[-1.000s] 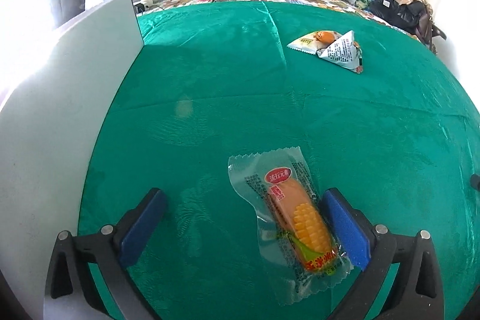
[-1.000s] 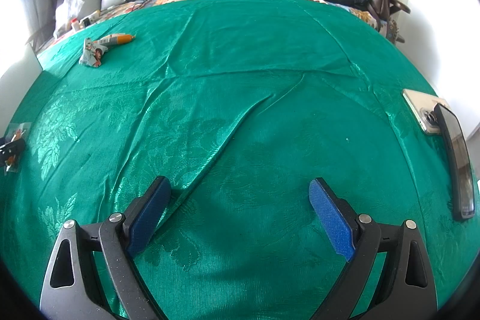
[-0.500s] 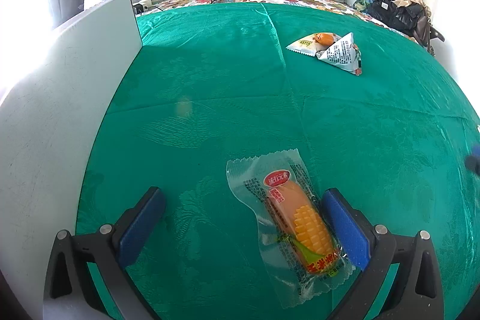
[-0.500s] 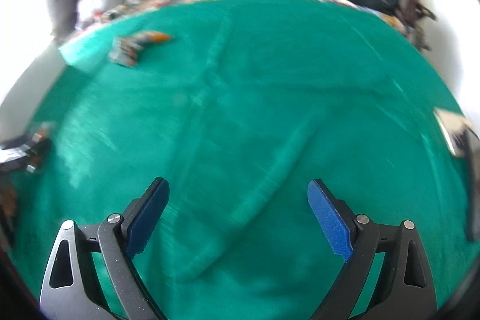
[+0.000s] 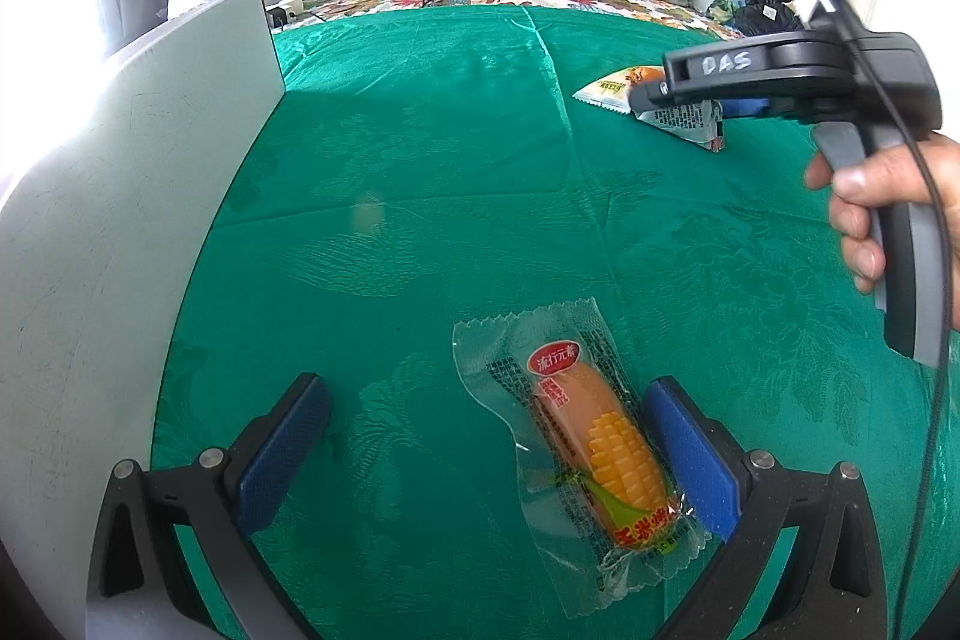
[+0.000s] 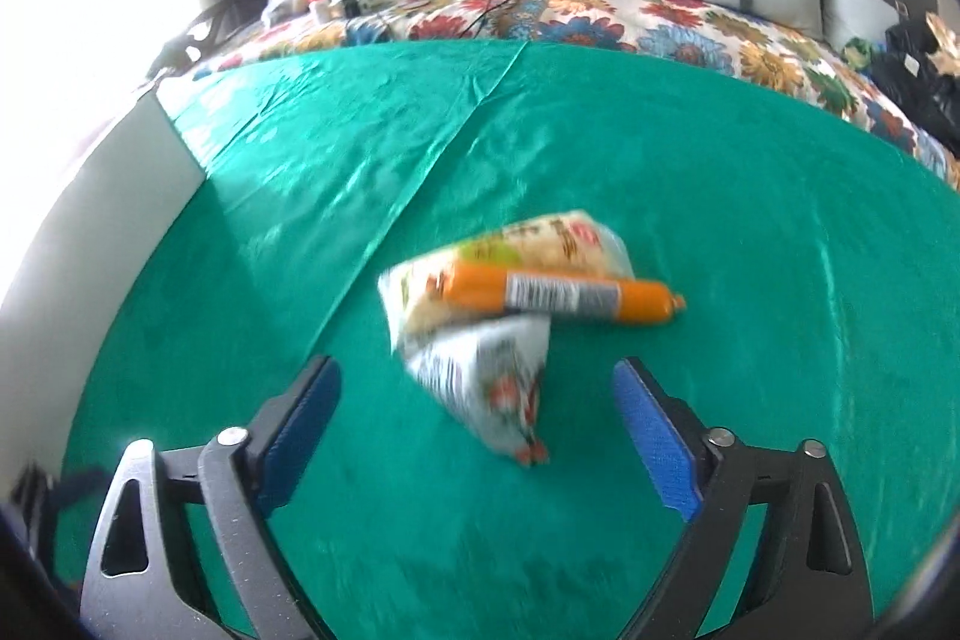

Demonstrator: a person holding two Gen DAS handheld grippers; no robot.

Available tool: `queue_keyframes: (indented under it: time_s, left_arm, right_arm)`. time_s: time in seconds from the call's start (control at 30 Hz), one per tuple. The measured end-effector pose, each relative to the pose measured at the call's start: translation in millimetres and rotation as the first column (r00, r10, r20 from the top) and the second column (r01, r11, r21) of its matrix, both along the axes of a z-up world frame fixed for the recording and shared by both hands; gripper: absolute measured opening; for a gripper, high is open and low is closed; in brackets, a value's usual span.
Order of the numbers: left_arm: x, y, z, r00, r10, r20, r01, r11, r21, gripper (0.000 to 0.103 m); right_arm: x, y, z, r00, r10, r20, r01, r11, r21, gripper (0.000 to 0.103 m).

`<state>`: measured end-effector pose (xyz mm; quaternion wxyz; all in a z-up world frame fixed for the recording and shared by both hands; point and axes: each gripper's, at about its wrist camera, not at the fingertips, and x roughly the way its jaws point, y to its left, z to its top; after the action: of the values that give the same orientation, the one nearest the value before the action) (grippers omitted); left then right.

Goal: Organize snacks

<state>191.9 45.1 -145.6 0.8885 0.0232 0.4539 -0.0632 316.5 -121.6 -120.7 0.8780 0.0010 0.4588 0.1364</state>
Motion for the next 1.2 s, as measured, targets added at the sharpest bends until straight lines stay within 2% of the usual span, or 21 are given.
queue_keyframes:
  time_s: [0.03, 0.13, 0.3, 0.47, 0.53, 0.63, 0.7, 0.73, 0.8, 0.93, 1.0, 1.2]
  left_arm:
    - [0.0, 0.0, 0.1, 1.000, 0.000, 0.000, 0.000, 1.000, 0.000, 0.103]
    - [0.6, -0.9, 0.1, 1.000, 0.001, 0.001, -0.001, 1.000, 0.000, 0.103]
    - [0.6, -0.8, 0.3, 1.000, 0.001, 0.001, -0.001, 1.000, 0.000, 0.103]
    - [1.0, -1.1, 0.3, 1.000, 0.001, 0.001, -0.001, 1.000, 0.000, 0.103]
    - [0.9, -0.9, 0.3, 1.000, 0.001, 0.001, -0.001, 1.000, 0.000, 0.103]
    - [0.9, -0.9, 0.3, 1.000, 0.000, 0.001, 0.000, 1.000, 0.000, 0.103]
    - [0.7, -0.6, 0.3, 1.000, 0.000, 0.001, 0.000, 1.000, 0.000, 0.103]
    - [0.7, -0.6, 0.4, 1.000, 0.000, 0.001, 0.000, 1.000, 0.000, 0.103]
    - [0.7, -0.6, 0.4, 1.000, 0.000, 0.001, 0.000, 1.000, 0.000, 0.103]
    - [0.8, -0.6, 0.4, 1.000, 0.000, 0.001, 0.000, 1.000, 0.000, 0.103]
    - [0.9, -0.6, 0.4, 1.000, 0.000, 0.001, 0.000, 1.000, 0.000, 0.103]
    - [1.0, -0.6, 0.5, 1.000, 0.000, 0.001, 0.000, 1.000, 0.000, 0.103]
  right_arm:
    - [3.9, 0.5, -2.7, 1.000, -0.008, -0.017, 0.008, 1.000, 0.000, 0.045]
    - [-3.3, -6.6, -0.9, 1.000, -0.001, -0.016, 0.002, 0.999, 0.035, 0.038]
    - [-47.5, -40.6, 4.8, 0.999, 0.033, -0.003, -0.033, 0.999, 0.032, 0.036]
    - [-118.9, -90.3, 4.7, 0.998, 0.067, 0.016, -0.067, 0.997, -0.034, 0.036]
    - [-145.1, -106.7, 1.9, 0.997, 0.070, 0.028, -0.068, 0.996, -0.066, 0.036]
    - [-174.9, -128.4, 0.2, 0.998, 0.034, 0.058, -0.031, 0.998, -0.053, 0.036]
    - [-184.6, -138.1, -1.4, 0.997, -0.014, 0.073, 0.018, 0.999, -0.050, 0.044]
    - [-186.7, -141.1, -3.2, 0.997, -0.036, 0.069, 0.040, 0.998, -0.053, 0.061]
    - [-191.5, -144.8, -9.0, 0.996, -0.069, 0.061, 0.073, 0.995, -0.066, 0.074]
    - [-197.2, -138.4, -9.7, 0.996, -0.060, 0.071, 0.069, 0.990, -0.126, 0.085]
    - [-197.1, -143.1, -10.8, 0.995, -0.080, 0.062, 0.087, 0.989, -0.116, 0.090]
    - [-198.9, -147.9, -12.6, 0.994, -0.089, 0.061, 0.096, 0.988, -0.119, 0.092]
